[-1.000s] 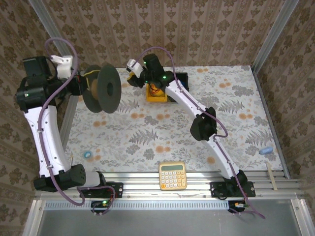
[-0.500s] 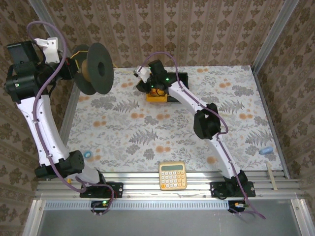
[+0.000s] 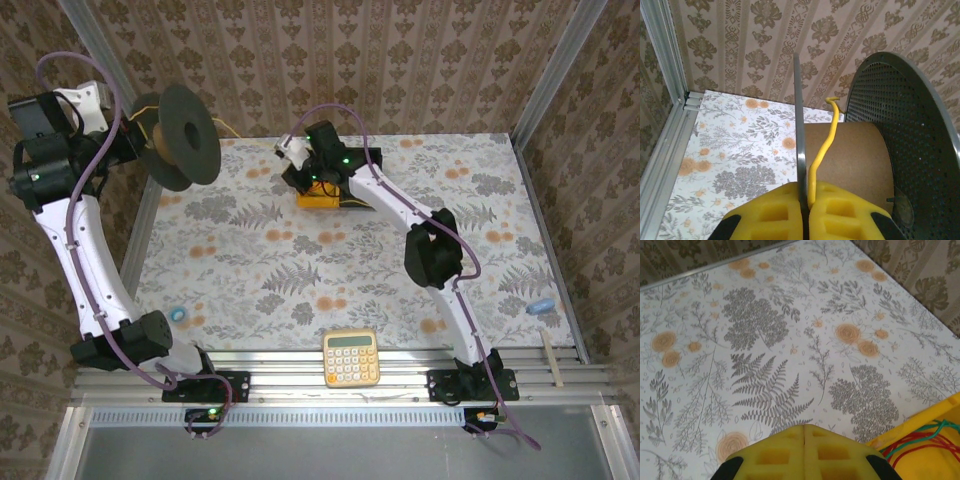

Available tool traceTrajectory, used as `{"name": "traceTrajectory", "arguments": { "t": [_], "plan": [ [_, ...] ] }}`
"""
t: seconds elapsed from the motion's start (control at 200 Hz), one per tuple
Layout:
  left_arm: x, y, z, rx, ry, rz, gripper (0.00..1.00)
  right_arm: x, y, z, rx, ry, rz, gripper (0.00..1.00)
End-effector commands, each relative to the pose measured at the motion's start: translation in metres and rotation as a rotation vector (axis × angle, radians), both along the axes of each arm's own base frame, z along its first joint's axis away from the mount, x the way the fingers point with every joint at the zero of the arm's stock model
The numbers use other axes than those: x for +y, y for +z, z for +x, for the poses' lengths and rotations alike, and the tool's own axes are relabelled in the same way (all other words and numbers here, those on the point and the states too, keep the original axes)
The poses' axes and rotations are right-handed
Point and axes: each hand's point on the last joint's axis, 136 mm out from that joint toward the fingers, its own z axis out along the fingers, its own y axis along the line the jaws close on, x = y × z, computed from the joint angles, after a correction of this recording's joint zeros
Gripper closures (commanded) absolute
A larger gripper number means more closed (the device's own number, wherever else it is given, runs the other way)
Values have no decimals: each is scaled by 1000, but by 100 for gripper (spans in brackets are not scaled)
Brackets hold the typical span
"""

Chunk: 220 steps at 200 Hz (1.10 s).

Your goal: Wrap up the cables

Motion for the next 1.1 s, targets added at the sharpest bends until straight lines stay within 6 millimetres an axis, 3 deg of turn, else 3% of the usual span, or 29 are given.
{"name": "traceTrajectory", "arguments": {
  "t": [0.0, 0.275, 0.39, 0.52, 0.69, 0.89, 1.095],
  "plan": [
    [-2, 51, -1, -191, 1, -25, 100, 0, 2, -32, 13, 22, -129, 100],
    [6, 58, 3, -218, 54, -53, 100, 21, -23, -85, -5, 74, -373, 100],
    [10, 49, 12, -204, 72, -54, 100, 27, -6, -109, -47, 104, -385, 100],
    [9, 24, 28, -152, 87, -25, 100, 33, 18, -137, -93, 144, -394, 100],
    [-15, -16, 50, -57, 50, 60, 100, 42, 49, -168, -159, 205, -414, 100],
    [-61, -64, 63, 72, -59, 205, 100, 54, 87, -173, -268, 204, -418, 100],
    [-79, -107, 51, 182, -124, 309, 100, 57, 116, -152, -408, 144, -443, 100]
  ]
}}
